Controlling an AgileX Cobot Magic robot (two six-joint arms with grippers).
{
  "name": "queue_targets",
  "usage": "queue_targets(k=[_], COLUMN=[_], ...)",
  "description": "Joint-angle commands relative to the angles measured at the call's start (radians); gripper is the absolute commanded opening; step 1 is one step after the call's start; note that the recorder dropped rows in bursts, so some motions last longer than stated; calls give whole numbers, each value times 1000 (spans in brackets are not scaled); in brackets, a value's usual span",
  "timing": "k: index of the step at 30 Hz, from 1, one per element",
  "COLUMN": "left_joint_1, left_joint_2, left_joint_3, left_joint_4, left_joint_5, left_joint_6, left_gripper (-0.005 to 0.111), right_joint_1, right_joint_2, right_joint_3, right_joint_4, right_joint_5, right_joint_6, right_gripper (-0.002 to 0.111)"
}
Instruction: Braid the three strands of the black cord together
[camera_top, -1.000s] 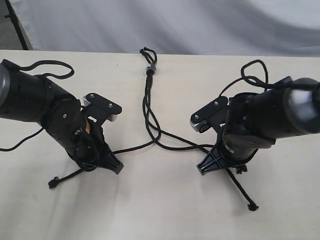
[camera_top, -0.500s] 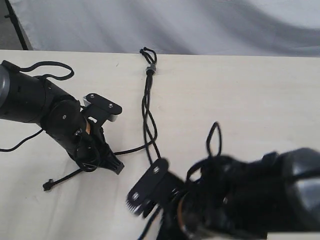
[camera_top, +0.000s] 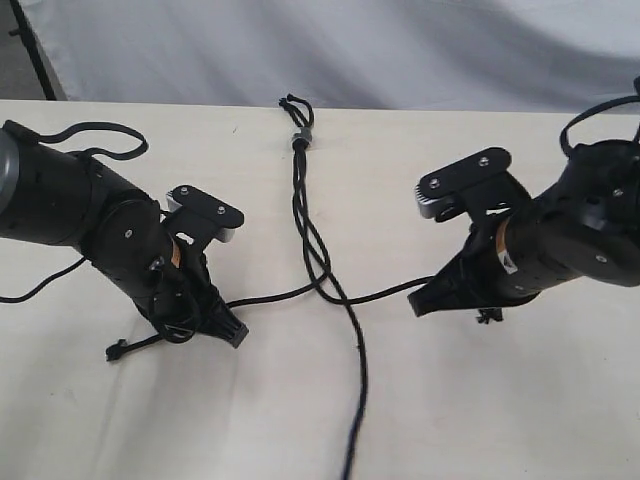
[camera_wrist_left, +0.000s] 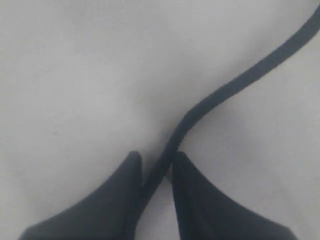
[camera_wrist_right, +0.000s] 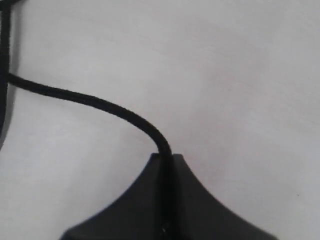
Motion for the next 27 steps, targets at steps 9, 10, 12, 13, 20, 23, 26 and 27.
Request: queue_targets(k=[9, 10, 12, 13, 20, 23, 26, 27], left_joint_1=[0, 0, 0, 0, -130, -257, -370, -395], left_joint_2=[15, 15, 2, -21, -90, -63, 4, 31], left_joint_3=[14, 12, -22, -62, -191, -225, -269, -291], left_joint_4=[-22, -22, -43, -85, -235, -233, -231, -231], left_joint_5=[-3, -3, 58, 119, 231, 201, 158, 158], left_joint_6=[1, 1, 1, 1, 107, 98, 84, 76], left_gripper=[49, 53, 58, 58, 58, 58, 58, 58], right_joint_1=[-88, -88, -88, -88, -122, -203, -292, -314], right_joint_2=[204, 204, 204, 197, 145, 139, 138, 138], right_joint_3=[-7, -7, -11, -19, -80, -104, -105, -100], right_joint_4=[-63, -63, -63, -81, -260, -299, -276, -265], right_joint_5=[-59, -59, -59, -58, -45, -45, -75, -98], right_joint_6=[62, 75, 80, 80, 171, 241, 272, 272], right_gripper=[21, 30, 53, 63, 68, 68, 68, 68])
